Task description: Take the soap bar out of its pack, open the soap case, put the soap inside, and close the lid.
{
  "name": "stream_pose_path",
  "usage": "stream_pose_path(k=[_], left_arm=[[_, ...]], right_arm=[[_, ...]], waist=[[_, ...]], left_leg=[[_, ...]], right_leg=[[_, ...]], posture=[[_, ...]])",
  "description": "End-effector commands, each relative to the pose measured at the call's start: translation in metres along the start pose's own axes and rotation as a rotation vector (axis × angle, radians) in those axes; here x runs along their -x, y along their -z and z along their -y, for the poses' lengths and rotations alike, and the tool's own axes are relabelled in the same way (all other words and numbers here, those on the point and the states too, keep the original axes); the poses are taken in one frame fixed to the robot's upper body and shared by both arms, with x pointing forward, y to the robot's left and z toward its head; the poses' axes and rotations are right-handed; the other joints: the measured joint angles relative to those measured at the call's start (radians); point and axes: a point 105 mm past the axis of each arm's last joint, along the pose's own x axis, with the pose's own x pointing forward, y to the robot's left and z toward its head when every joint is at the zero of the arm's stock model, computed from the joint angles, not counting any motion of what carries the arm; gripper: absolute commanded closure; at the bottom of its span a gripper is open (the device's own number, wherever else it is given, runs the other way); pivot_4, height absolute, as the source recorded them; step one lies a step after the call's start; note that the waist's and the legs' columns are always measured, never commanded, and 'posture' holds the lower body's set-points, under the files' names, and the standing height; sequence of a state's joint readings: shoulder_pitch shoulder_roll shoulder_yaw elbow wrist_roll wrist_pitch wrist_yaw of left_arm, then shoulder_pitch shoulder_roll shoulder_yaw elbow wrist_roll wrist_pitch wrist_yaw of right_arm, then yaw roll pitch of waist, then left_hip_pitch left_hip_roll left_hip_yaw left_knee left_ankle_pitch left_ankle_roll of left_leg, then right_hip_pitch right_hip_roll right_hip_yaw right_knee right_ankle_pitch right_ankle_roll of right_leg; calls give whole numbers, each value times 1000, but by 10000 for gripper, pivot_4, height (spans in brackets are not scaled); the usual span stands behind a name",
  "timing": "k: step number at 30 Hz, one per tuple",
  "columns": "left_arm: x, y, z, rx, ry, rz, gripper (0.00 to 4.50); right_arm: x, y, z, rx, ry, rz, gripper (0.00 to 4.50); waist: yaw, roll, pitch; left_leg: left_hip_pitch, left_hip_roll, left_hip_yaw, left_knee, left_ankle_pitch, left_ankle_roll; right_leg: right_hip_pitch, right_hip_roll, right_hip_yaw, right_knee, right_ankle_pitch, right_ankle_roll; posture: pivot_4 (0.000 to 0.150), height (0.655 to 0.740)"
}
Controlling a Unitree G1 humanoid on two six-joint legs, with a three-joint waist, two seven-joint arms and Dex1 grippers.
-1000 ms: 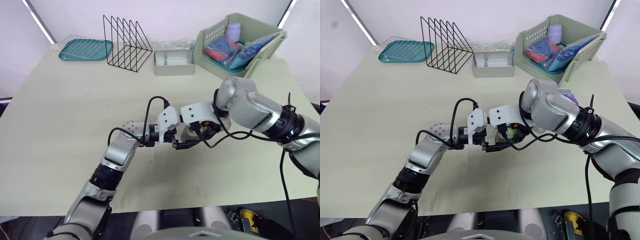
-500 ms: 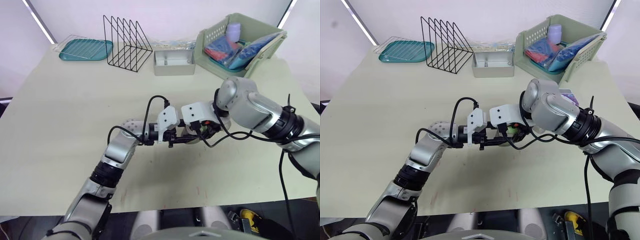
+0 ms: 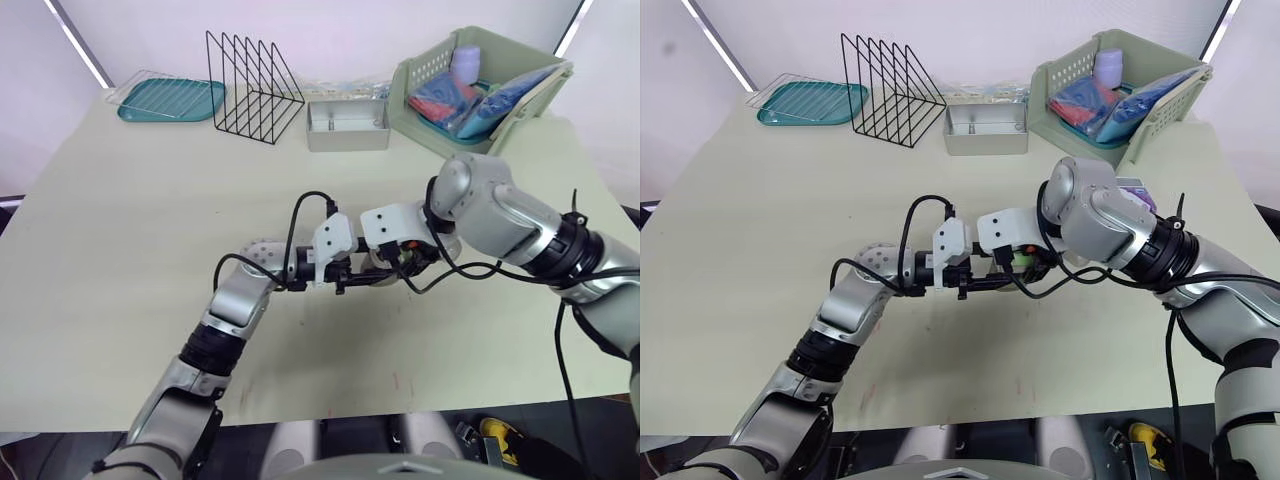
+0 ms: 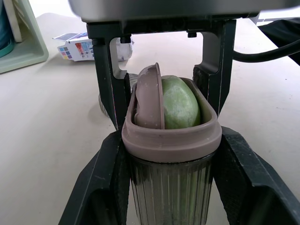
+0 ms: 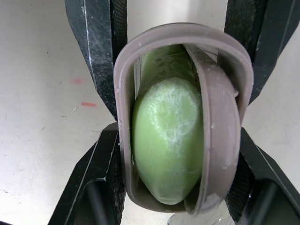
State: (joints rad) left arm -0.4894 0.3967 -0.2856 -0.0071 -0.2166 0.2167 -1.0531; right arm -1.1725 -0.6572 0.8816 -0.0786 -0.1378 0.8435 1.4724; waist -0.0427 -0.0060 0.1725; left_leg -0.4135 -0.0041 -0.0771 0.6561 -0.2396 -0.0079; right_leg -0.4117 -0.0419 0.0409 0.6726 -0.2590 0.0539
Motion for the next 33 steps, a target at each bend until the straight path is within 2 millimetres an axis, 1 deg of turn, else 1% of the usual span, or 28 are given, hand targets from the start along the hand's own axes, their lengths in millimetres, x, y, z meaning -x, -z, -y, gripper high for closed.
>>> stream_pose_path(k=[1, 2, 3, 6, 11, 15, 18, 21, 23, 26, 27, 29, 31, 33], left_arm=[[4, -1, 0, -38, 3, 0, 25911], [5, 0, 0, -43, -1, -4, 25911], [6, 1, -1, -51, -5, -10, 25911], [9, 3, -3, -59, -25, -1, 25911], [12, 5, -3, -52, -59, 33, 25911], [15, 4, -1, -14, -75, 83, 25911], [17, 4, -1, -4, -77, 98, 25911], [17, 2, -3, 4, -83, 117, 25911], [17, -2, -4, 3, -86, 138, 25911], [18, -7, -5, 7, -91, 158, 25911], [18, -7, -4, 11, -91, 162, 25911], [20, -6, 1, 16, -78, 161, 25911], [20, -4, 7, 32, -58, 160, 25911], [16, -5, 11, 30, -47, 161, 25911]], right_arm=[[6, -9, 3, 14, 22, 53, 5999], [6, -10, 3, 12, 23, 64, 1462], [6, -10, 4, 11, 27, 73, 662], [8, -9, 7, 6, 28, 111, 662], [5, -13, 2, -14, -9, 312, 662], [-1, 2, -1, -33, 38, 437, 662], [1, 11, -5, -60, 91, 558, 662], [11, 32, -13, -144, 169, 706, 662], [16, 48, -20, -173, 240, 764, 662], [22, 65, -33, -246, 288, 844, 662], [25, 73, -38, -269, 326, 880, 662], [31, 92, -57, -343, 391, 938, 662], [38, 118, -70, -478, 531, 987, 662], [41, 146, -82, -588, 664, 972, 662]], waist=[[1, 0, 0], [1, 0, 0], [1, 0, 0], [2, 0, 0], [3, 0, 0], [3, -1, 0], [4, -1, 0], [8, -1, 0], [13, -1, 0], [14, -1, 0], [11, -1, 0], [11, -1, 0], [20, -1, 0], [29, -1, 0]], left_leg=[[0, 0, 0, 0, 0, 0], [0, 0, 0, 0, 0, 0], [-1, 0, 0, 0, 0, 0], [-1, -1, 0, 0, 0, 0], [0, -1, 0, 0, 0, 0], [0, -1, 0, 0, 0, 0], [0, -2, 0, 0, 0, 0], [-1, -2, 0, 0, 0, 0], [-1, -3, 1, 0, 0, 0], [-1, -4, 2, 1, 0, 0], [-1, -4, 2, 1, 0, 0], [0, -4, 2, 1, 0, 0], [-1, -4, 1, 0, 0, 0], [0, -4, 2, 0, 0, 0]], right_leg=[[0, 0, 0, 0, 0, 0], [0, 0, 0, 0, 0, 0], [-1, 0, 0, 0, 0, 0], [-1, -1, 0, 0, 0, 0], [0, -1, 0, 0, 0, 0], [0, -2, 0, 0, 0, 0], [0, -2, 0, 1, 0, 0], [0, -3, 0, 0, 0, 0], [1, -4, -1, 0, 0, 0], [1, -5, 0, 0, 0, 0], [1, -5, 0, 1, 0, 0], [1, -4, 0, 1, 0, 0], [1, -4, -1, 1, 0, 0], [1, -5, 1, 0, 0, 0]], posture=[[1500, 7400], [1500, 7400], [1500, 7400], [1500, 7400], [1500, 7400], [1500, 7400], [1500, 7400], [1500, 7400], [1500, 7400], [1500, 7400], [1500, 7400], [1500, 7400], [1500, 7400], [1500, 7400]])
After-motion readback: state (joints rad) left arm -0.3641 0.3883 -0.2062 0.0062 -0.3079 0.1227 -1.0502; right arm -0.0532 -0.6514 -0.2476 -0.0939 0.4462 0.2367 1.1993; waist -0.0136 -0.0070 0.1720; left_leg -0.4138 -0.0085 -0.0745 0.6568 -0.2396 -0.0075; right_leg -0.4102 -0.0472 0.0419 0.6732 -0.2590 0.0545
